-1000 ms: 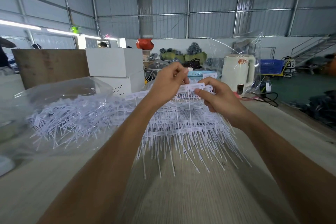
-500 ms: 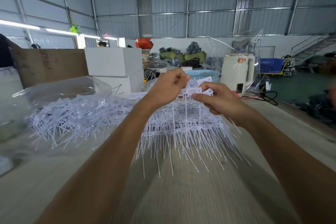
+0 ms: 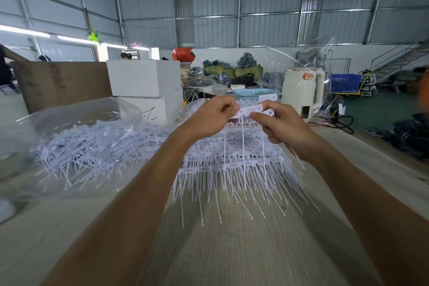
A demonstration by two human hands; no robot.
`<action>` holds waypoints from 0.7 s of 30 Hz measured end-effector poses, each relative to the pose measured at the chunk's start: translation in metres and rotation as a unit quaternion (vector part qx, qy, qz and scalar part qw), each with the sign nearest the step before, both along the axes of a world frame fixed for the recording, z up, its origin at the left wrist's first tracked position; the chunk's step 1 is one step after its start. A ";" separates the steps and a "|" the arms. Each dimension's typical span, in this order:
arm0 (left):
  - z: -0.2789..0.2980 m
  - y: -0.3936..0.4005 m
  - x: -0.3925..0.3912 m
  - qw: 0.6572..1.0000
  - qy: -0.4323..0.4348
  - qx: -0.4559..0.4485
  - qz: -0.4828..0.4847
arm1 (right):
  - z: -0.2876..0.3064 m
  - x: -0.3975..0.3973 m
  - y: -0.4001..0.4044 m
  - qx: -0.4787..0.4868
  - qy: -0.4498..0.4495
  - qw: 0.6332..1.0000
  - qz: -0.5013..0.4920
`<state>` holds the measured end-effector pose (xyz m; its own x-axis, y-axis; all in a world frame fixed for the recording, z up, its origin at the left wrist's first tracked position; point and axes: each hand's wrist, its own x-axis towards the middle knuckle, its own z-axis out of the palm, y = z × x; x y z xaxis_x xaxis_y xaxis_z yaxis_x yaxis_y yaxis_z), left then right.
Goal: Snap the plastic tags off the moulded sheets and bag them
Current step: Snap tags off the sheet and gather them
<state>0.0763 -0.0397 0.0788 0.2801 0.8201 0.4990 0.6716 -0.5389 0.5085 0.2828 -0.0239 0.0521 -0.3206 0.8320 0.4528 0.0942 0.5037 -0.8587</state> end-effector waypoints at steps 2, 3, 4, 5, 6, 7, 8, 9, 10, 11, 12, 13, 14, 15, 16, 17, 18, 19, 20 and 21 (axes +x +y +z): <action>0.002 -0.001 0.002 1.000 -0.026 -0.016 -0.008 | 0.001 -0.001 -0.001 0.018 0.005 1.000 -0.008; 0.003 -0.002 0.002 0.999 -0.041 -0.023 -0.013 | 0.002 -0.002 -0.002 0.031 0.003 0.999 -0.011; 0.005 -0.003 0.003 0.998 -0.059 -0.030 -0.016 | 0.003 -0.003 -0.004 0.047 -0.001 0.999 -0.013; 0.006 -0.003 0.003 0.996 -0.076 -0.038 -0.019 | 0.003 -0.003 -0.005 0.070 -0.010 0.997 -0.016; 0.007 -0.004 0.002 0.995 -0.090 -0.048 -0.020 | 0.003 -0.004 -0.007 0.103 -0.025 0.994 -0.023; 0.008 -0.004 0.001 0.993 -0.103 -0.060 -0.024 | 0.004 -0.005 -0.008 0.146 -0.047 0.987 -0.037; 0.008 -0.004 0.001 0.990 -0.116 -0.074 -0.031 | 0.004 -0.006 -0.010 0.196 -0.076 0.976 -0.056; 0.008 -0.005 -0.001 0.987 -0.127 -0.087 -0.037 | 0.004 -0.007 -0.012 0.250 -0.109 0.959 -0.079; 0.007 -0.005 -0.002 0.985 -0.136 -0.098 -0.043 | 0.004 -0.008 -0.012 0.306 -0.147 0.935 -0.103; 0.006 -0.006 -0.004 0.982 -0.145 -0.108 -0.049 | 0.004 -0.009 -0.013 0.359 -0.187 0.906 -0.127; 0.004 -0.007 -0.005 0.979 -0.153 -0.119 -0.057 | 0.004 -0.010 -0.012 0.401 -0.227 0.875 -0.151; 0.003 -0.008 -0.006 0.976 -0.160 -0.130 -0.068 | 0.003 -0.010 -0.012 0.427 -0.260 0.848 -0.173; 0.002 -0.008 -0.007 0.973 -0.168 -0.137 -0.075 | 0.003 -0.011 -0.011 0.438 -0.275 0.835 -0.188; 0.002 -0.009 -0.007 0.973 -0.173 -0.136 -0.076 | 0.001 -0.012 -0.010 0.432 -0.270 0.839 -0.191; 0.003 -0.008 -0.006 0.974 -0.175 -0.125 -0.069 | -0.001 -0.013 -0.009 0.413 -0.247 0.858 -0.182; 0.004 -0.008 -0.005 0.977 -0.172 -0.107 -0.061 | -0.002 -0.013 -0.008 0.380 -0.213 0.884 -0.167; 0.005 -0.008 -0.003 0.981 -0.164 -0.084 -0.054 | -0.003 -0.014 -0.008 0.340 -0.181 0.910 -0.151; 0.006 -0.009 -0.001 0.986 -0.146 -0.059 -0.047 | -0.004 -0.013 -0.007 0.298 -0.153 0.932 -0.136; 0.006 -0.009 0.001 0.991 -0.122 -0.035 -0.039 | -0.004 -0.013 -0.007 0.260 -0.131 0.949 -0.123; 0.007 -0.009 0.003 0.995 -0.096 -0.015 -0.031 | -0.004 -0.012 -0.008 0.229 -0.113 0.960 -0.113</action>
